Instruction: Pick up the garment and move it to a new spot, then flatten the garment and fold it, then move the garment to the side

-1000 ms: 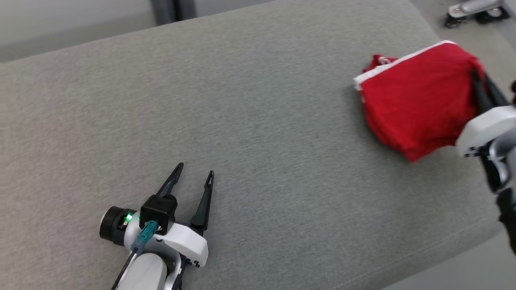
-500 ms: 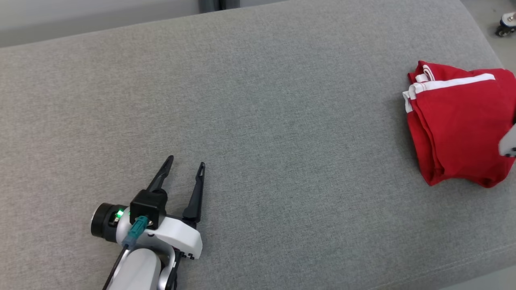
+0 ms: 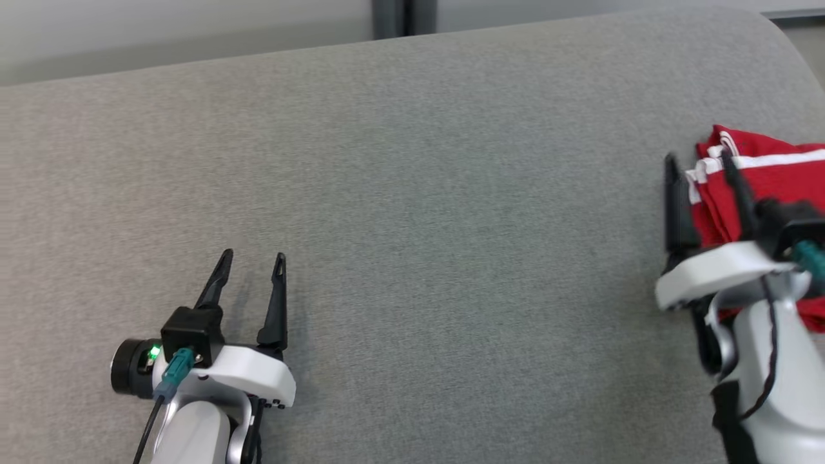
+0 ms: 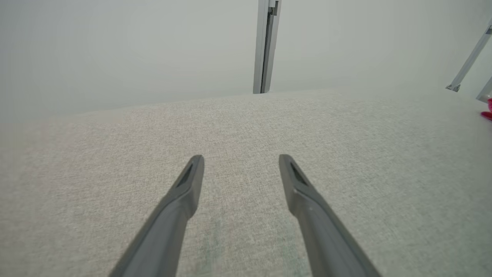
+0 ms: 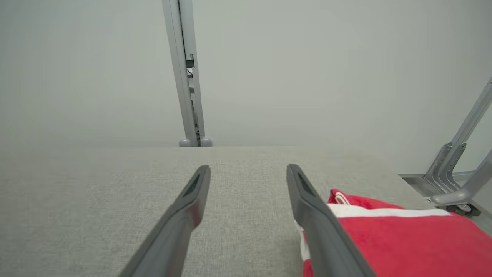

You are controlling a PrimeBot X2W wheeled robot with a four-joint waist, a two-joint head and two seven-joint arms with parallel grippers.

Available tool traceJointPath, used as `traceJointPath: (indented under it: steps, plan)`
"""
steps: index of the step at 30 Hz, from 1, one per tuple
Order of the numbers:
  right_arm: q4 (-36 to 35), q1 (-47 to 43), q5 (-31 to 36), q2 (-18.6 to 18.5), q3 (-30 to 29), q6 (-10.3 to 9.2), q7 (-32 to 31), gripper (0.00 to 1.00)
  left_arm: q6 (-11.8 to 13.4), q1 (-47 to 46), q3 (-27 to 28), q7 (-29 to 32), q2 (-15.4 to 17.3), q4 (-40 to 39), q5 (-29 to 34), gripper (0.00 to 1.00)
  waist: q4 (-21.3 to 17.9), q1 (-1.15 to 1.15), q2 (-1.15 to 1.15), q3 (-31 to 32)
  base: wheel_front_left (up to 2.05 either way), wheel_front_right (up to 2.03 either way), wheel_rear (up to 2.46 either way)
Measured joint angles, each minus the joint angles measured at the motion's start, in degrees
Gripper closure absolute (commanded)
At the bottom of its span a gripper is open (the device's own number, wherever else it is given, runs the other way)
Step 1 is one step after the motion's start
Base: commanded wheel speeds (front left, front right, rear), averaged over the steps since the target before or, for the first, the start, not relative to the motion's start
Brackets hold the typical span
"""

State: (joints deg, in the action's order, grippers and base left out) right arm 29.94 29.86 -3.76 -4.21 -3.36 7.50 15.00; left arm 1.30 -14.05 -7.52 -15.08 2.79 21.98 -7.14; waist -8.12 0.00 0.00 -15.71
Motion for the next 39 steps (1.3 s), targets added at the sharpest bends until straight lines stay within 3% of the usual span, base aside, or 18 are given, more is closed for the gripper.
traceJointPath:
  steps: [9, 18, 29, 39]
  plan:
    - [-1.2, -7.5, -2.6, 1.0, 7.4, -0.01, 0.0, 0.0, 0.8, 2.4, 2.5, 0.0, 0.0, 0.4, -1.5, 0.0, 4.0, 0.0, 0.0, 2.9, 0.0, 0.0, 0.0]
    - [-1.4, -12.8, -3.9, 1.4, 9.3, -0.01, 0.0, 0.0, 0.8, 4.7, 4.0, 0.0, 0.0, 1.5, -2.9, 0.0, 7.5, 0.0, 0.0, 6.4, 0.0, 0.0, 0.0]
    - [-1.6, -15.9, -4.7, 1.4, 9.8, 0.0, 0.0, 0.0, 0.7, 7.9, 5.7, 0.0, 0.0, 1.6, -4.7, 0.0, 8.0, 0.0, 0.0, 11.0, 0.0, 0.0, 0.0]
    - [-1.0, -16.4, -6.1, 1.4, 9.6, -0.01, 0.0, 0.0, 0.4, 8.0, 5.9, 0.0, 0.0, 1.9, -4.8, 0.0, 7.5, 0.0, 0.0, 10.2, 0.0, 0.0, 0.0]
